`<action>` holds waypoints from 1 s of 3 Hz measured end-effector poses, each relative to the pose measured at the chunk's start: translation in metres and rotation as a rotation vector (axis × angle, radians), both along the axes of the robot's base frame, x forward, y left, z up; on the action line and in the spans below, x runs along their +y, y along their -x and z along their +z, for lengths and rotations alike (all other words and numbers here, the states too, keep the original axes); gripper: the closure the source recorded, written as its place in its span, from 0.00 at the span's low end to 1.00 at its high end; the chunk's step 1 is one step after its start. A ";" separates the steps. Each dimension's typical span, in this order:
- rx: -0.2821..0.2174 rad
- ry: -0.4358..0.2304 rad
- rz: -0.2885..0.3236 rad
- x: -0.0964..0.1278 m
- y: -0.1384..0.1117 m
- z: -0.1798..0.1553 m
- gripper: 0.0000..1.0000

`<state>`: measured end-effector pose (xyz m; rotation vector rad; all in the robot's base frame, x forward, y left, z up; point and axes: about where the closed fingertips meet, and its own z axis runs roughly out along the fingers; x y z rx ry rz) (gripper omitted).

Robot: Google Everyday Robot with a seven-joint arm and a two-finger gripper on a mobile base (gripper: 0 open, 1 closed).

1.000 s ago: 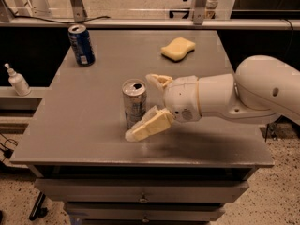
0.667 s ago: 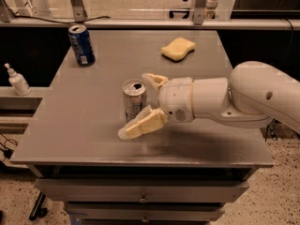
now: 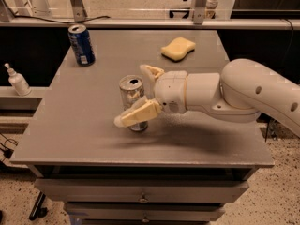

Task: Knock redbull can over

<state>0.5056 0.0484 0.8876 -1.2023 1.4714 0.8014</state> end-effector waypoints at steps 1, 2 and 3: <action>-0.040 0.012 -0.017 -0.003 -0.030 0.020 0.00; -0.085 0.022 -0.029 -0.001 -0.067 0.047 0.00; -0.096 0.027 -0.035 0.001 -0.088 0.054 0.00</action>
Offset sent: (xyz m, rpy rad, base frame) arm 0.1188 -0.0010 0.0834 -0.0317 -0.1437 -0.0491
